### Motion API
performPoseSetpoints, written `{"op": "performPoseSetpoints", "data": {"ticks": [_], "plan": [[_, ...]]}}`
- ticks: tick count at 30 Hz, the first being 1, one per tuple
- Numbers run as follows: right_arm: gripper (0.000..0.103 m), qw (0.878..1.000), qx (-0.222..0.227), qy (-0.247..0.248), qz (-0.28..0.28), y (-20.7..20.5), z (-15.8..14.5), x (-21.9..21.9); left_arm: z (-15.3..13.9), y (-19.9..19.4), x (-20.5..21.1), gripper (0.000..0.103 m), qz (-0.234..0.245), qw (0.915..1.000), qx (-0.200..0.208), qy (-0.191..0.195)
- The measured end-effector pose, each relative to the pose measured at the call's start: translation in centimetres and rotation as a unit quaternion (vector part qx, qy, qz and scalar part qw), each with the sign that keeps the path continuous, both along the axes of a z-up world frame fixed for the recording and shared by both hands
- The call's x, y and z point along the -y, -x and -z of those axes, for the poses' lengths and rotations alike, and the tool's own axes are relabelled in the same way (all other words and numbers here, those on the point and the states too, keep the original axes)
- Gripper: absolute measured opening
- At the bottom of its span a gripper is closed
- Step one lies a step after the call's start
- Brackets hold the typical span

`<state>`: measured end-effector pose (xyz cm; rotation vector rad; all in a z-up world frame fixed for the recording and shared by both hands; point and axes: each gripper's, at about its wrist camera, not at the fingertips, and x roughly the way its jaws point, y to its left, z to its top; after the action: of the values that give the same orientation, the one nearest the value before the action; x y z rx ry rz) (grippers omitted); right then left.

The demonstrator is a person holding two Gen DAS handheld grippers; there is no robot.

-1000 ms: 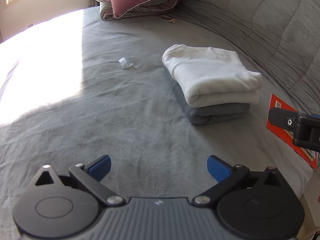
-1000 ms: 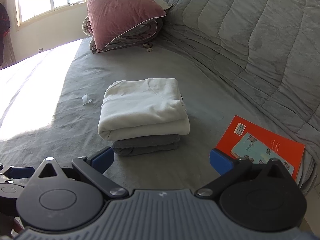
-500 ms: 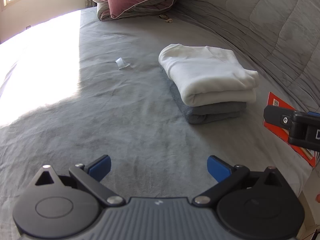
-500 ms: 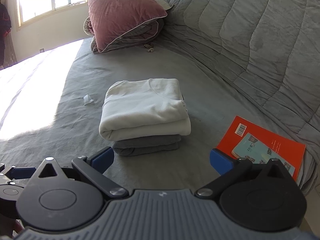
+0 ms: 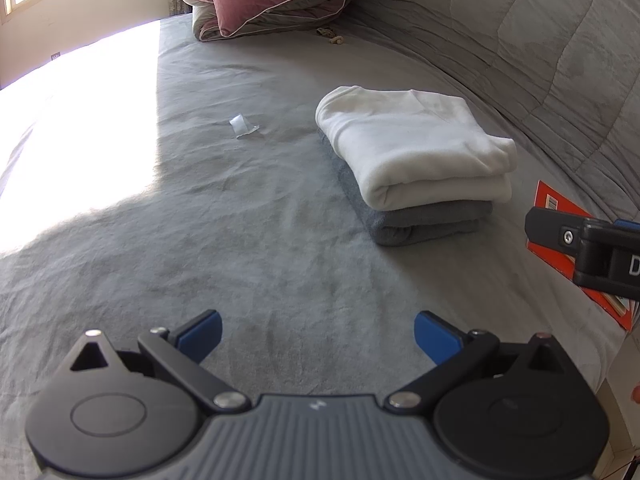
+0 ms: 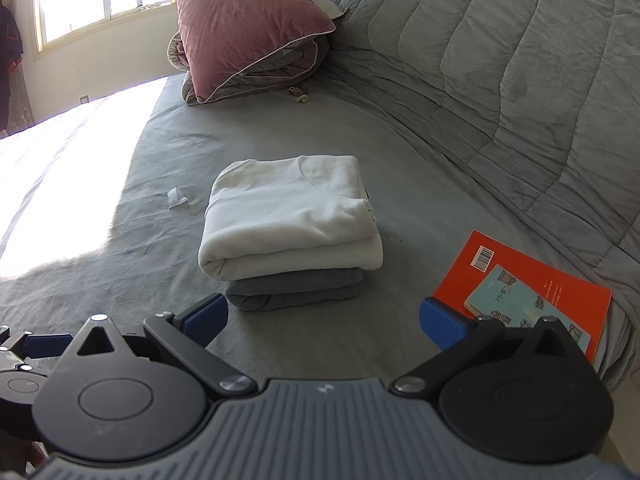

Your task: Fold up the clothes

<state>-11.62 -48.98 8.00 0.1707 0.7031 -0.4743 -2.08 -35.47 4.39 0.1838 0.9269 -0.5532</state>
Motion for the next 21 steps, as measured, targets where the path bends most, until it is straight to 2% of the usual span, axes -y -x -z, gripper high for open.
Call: {"op": "performPoseSetpoints", "data": {"ticks": [21], "plan": [[0.103, 1.000, -0.004, 0.002, -0.001, -0.12, 0.18, 0.01, 0.06, 0.11, 0.18, 0.102, 0.005, 1.0000, -0.005, 0.000]]}}
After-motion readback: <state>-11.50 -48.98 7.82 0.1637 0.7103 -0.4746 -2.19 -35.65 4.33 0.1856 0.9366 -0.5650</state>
